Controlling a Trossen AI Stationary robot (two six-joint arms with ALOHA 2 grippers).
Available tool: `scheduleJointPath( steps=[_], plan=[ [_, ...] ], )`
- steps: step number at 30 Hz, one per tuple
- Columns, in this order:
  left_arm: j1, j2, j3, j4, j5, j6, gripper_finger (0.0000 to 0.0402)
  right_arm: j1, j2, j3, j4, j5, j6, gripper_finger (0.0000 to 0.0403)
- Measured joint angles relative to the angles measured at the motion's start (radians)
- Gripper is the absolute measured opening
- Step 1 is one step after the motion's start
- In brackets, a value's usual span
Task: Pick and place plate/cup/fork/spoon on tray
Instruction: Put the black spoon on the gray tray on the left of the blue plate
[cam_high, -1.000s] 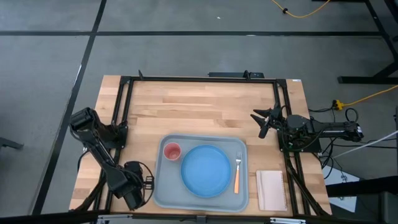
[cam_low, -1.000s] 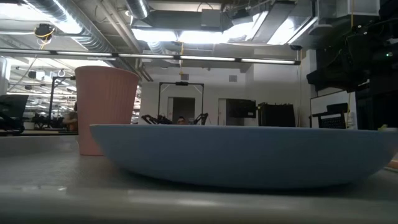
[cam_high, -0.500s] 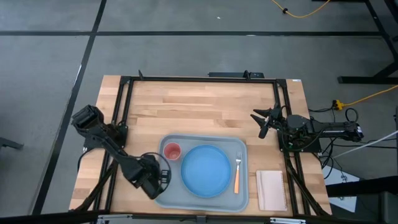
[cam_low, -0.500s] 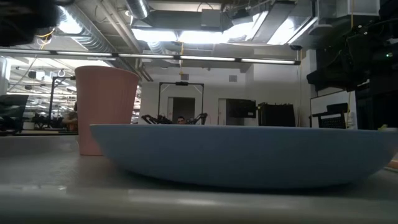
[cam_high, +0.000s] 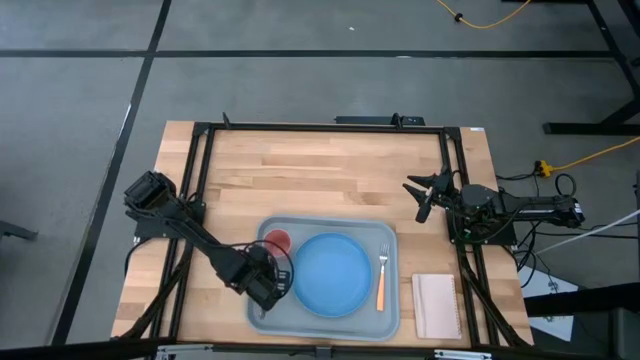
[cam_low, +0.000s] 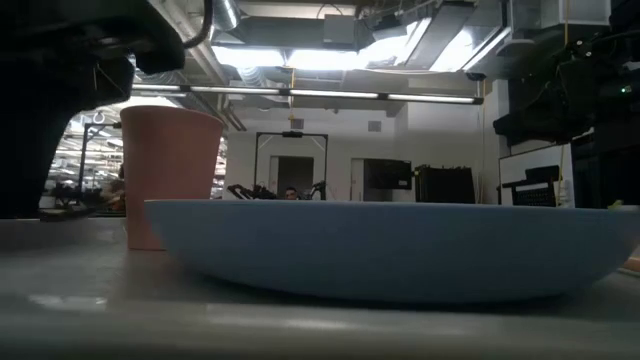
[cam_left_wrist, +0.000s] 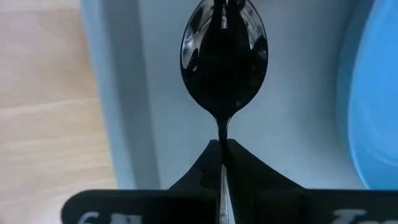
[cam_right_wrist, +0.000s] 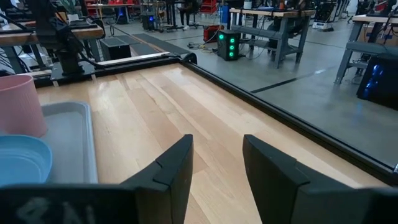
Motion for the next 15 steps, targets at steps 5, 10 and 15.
scheduleJointPath(
  steps=[5, 10, 15],
  plan=[
    [0.003, 0.017, 0.000, 0.033, 0.009, -0.022, 0.0009, 0.000, 0.000, 0.000, 0.000, 0.000, 0.000, 0.0145],
    [0.003, 0.029, 0.000, 0.030, 0.011, -0.023, 0.0020, 0.000, 0.000, 0.000, 0.000, -0.001, 0.000, 0.0145],
    [0.003, 0.034, 0.000, 0.033, 0.011, -0.023, 0.0027, 0.000, 0.001, 0.000, 0.000, -0.002, 0.003, 0.0145]
  ],
)
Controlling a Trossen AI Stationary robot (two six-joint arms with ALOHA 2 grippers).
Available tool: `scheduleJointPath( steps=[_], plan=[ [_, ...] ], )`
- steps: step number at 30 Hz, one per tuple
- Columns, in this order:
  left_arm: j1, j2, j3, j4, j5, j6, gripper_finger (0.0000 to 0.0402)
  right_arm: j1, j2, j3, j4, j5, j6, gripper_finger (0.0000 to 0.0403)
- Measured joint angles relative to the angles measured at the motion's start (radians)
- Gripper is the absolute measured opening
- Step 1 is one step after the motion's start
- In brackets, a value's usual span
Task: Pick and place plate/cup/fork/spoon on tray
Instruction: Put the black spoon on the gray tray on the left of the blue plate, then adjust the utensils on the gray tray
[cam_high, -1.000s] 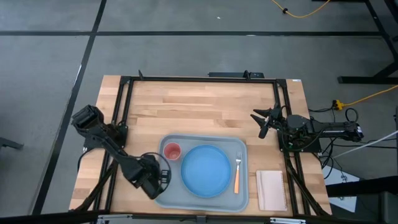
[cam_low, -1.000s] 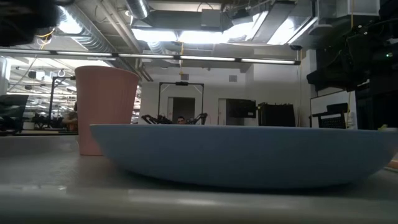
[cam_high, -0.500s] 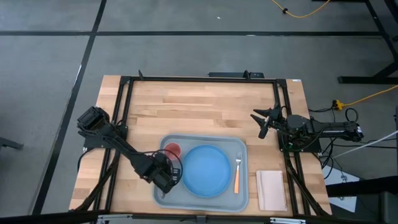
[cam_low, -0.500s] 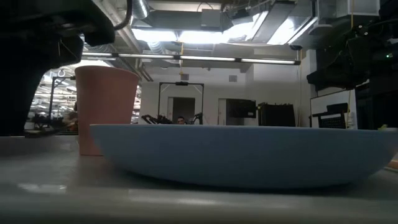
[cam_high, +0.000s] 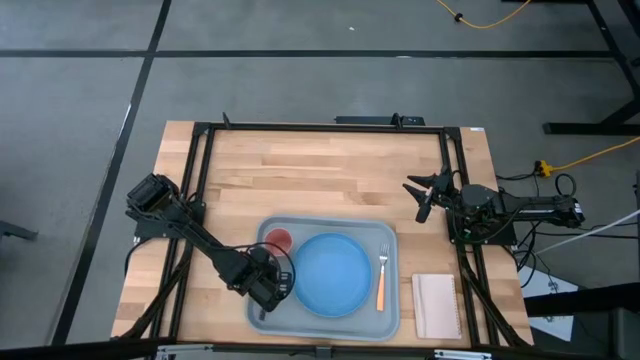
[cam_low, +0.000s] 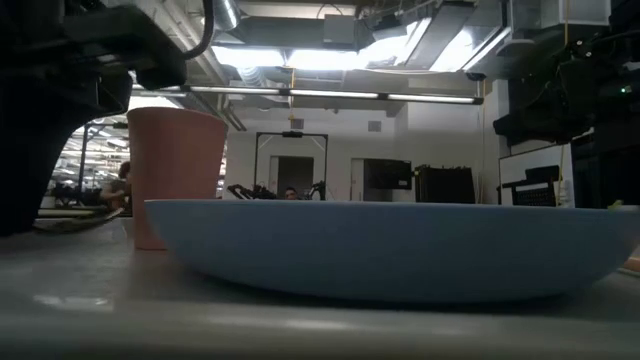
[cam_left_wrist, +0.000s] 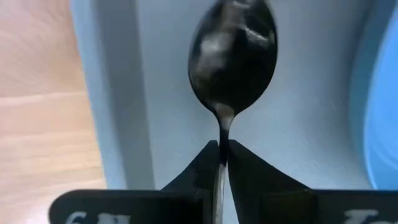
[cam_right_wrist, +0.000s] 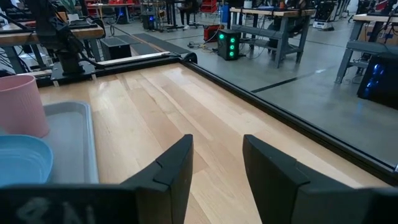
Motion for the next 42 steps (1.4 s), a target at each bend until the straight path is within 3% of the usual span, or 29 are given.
scheduleJointPath(
  steps=[16, 22, 30, 33, 36, 39, 42],
  plan=[
    [0.000, -0.004, 0.000, 0.004, 0.000, -0.004, 0.0007, 0.000, 0.000, 0.000, 0.000, 0.000, 0.002, 0.0145],
    [-0.016, -0.082, 0.000, 0.004, -0.017, 0.035, 0.0001, 0.000, 0.000, 0.000, 0.000, 0.000, 0.002, 0.0145],
    [-0.094, -0.239, 0.000, -0.044, -0.281, 0.186, 0.0013, 0.000, 0.000, 0.000, 0.000, 0.000, 0.079, 0.0145],
    [-0.115, -0.296, 0.000, -0.151, -0.346, 0.271, 0.0019, 0.000, 0.000, 0.000, 0.000, 0.000, 0.085, 0.0145],
    [-0.146, -0.340, 0.000, -0.304, -0.499, 0.307, 0.0025, 0.000, 0.000, 0.000, 0.000, 0.001, 0.113, 0.0145],
    [-0.167, -0.368, 0.000, -0.414, -0.640, 0.317, 0.0030, 0.000, 0.001, 0.000, 0.000, -0.004, 0.214, 0.0145],
    [-0.190, -0.407, 0.000, -0.552, -0.700, 0.316, 0.0034, 0.000, 0.001, 0.000, 0.003, -0.035, 0.332, 0.0145]
  ],
)
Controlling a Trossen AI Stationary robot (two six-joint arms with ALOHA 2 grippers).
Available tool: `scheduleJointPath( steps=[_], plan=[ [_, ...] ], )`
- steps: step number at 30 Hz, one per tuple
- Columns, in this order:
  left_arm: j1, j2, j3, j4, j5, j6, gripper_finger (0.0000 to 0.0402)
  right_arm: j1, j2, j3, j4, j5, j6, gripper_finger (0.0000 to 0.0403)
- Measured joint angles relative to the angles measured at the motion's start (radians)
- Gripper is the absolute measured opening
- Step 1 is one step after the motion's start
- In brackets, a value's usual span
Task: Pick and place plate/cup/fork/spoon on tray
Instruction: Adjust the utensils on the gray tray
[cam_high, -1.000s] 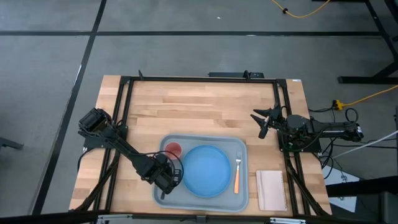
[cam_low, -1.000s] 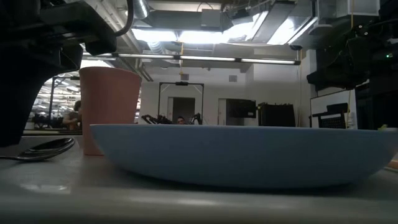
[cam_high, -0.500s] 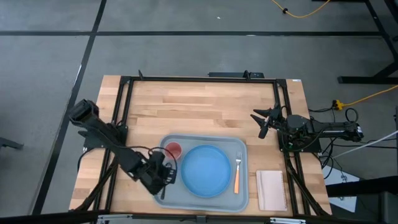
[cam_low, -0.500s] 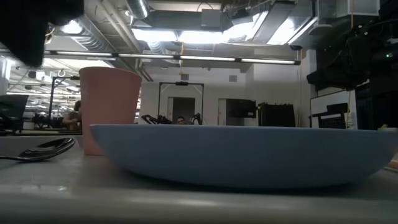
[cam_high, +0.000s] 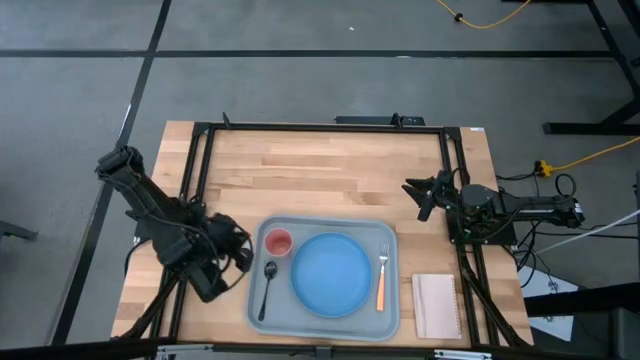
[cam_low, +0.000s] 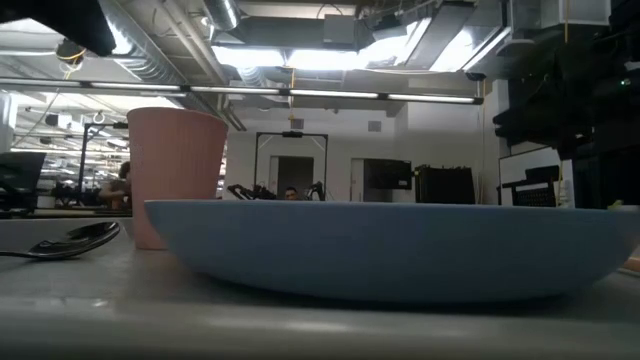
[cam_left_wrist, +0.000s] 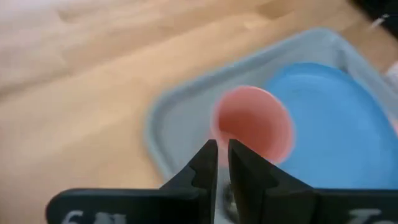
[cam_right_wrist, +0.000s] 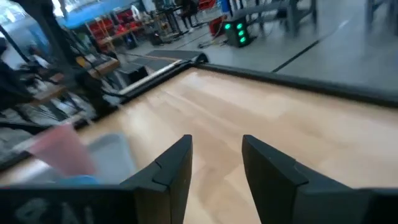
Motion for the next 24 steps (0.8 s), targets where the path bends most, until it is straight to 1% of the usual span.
scheduleJointPath(
  steps=[3, 7, 10, 12, 14, 17, 20, 22, 24],
  plan=[
    [-0.018, -0.031, 0.000, -0.140, -0.003, -0.036, 0.0035, 0.000, 0.000, 0.000, 0.001, -0.059, 0.087, 0.0145],
    [-0.047, -0.048, -0.004, -0.310, -0.038, -0.122, 0.0029, 0.001, 0.000, 0.000, 0.052, -0.194, 0.165, 0.0145],
    [-0.082, -0.049, -0.058, -0.346, -0.136, -0.133, 0.0024, 0.010, 0.000, 0.000, 0.137, -0.252, 0.161, 0.0145],
    [-0.111, -0.058, -0.128, -0.339, -0.207, -0.146, 0.0021, 0.023, 0.000, 0.000, 0.199, -0.252, 0.131, 0.0145],
    [-0.139, -0.091, -0.219, -0.334, -0.275, -0.191, 0.0018, 0.037, 0.001, 0.000, 0.265, -0.245, 0.089, 0.0145],
    [-0.160, -0.193, -0.362, -0.335, -0.412, -0.287, 0.0013, 0.054, 0.012, -0.021, 0.464, -0.227, 0.036, 0.0145],
    [-0.185, -0.346, -0.488, -0.336, -0.558, -0.349, 0.0008, 0.077, 0.056, -0.062, 0.698, -0.275, -0.033, 0.0145],
    [-0.209, -0.458, -0.548, -0.337, -0.645, -0.362, 0.0005, 0.095, 0.097, -0.066, 0.780, -0.303, -0.074, 0.0145],
    [-0.242, -0.559, -0.593, -0.336, -0.703, -0.351, 0.0002, 0.111, 0.155, -0.061, 0.836, -0.278, -0.107, 0.0145]
  ],
)
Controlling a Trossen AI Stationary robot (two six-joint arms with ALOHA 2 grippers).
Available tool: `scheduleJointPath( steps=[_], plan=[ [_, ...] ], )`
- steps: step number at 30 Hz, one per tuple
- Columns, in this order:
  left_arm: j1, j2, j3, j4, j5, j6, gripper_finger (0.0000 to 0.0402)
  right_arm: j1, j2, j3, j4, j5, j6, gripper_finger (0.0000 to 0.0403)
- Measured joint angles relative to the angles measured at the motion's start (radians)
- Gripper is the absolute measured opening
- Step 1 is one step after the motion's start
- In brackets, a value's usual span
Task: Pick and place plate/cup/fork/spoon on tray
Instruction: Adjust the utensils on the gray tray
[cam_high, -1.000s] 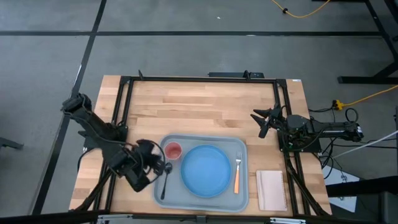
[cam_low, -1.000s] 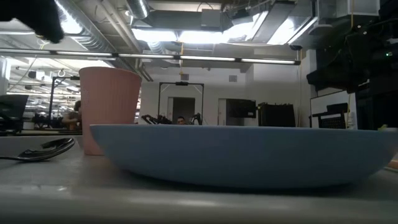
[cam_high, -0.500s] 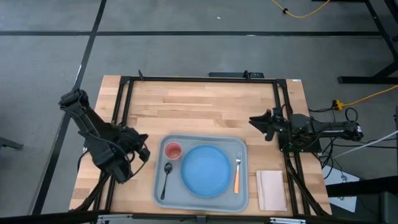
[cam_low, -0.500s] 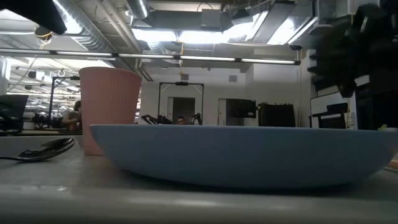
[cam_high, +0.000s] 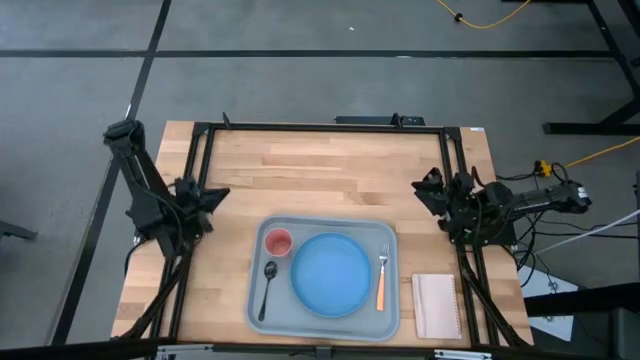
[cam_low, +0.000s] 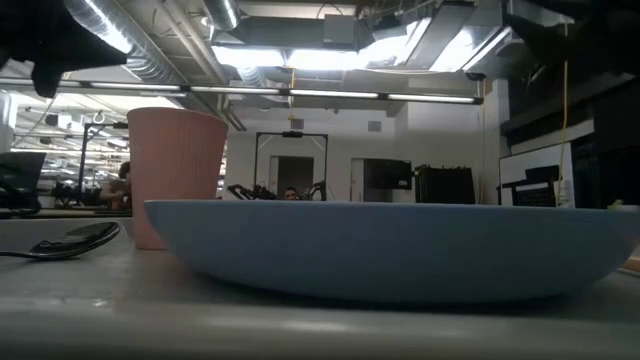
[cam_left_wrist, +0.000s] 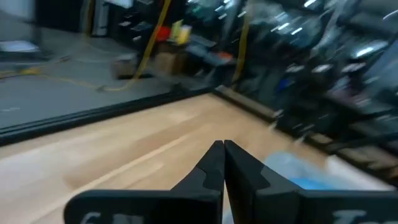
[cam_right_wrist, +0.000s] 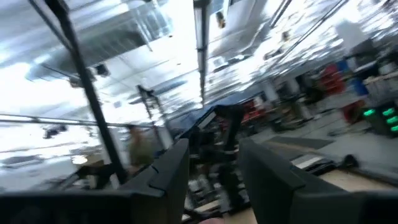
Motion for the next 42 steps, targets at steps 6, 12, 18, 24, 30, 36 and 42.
scheduleJointPath(
  steps=[6, 12, 18, 24, 30, 36, 42],
  plan=[
    [-0.038, -0.204, -0.032, 0.013, -0.050, 0.041, 0.0007, 0.008, 0.214, 0.044, 0.133, 0.116, -0.098, 0.0145],
    [-0.039, -0.257, -0.023, 0.014, -0.051, 0.151, 0.0020, -0.008, 0.412, 0.130, 0.136, 0.159, -0.153, 0.0145],
    [-0.157, -0.253, -0.001, 0.169, -0.046, 0.400, 0.0027, -0.012, 0.462, 0.167, 0.137, 0.179, -0.268, 0.0145],
    [-0.237, -0.252, 0.136, 0.438, -0.046, 0.807, 0.0028, -0.012, 0.453, 0.167, 0.124, 0.260, -0.303, 0.0145],
    [-0.177, -0.233, 0.260, 0.794, 0.050, 1.367, 0.0028, -0.012, 0.454, 0.167, 0.056, 0.271, -0.273, 0.0145],
    [0.037, -0.233, 0.289, 1.322, 0.470, 2.081, 0.0028, -0.012, 0.454, 0.167, 0.019, 0.271, -0.244, 0.0145],
    [0.336, -0.245, 0.289, 1.528, 0.953, 2.473, 0.0028, -0.012, 0.454, 0.167, 0.013, 0.263, -0.209, 0.0145]
  ],
)
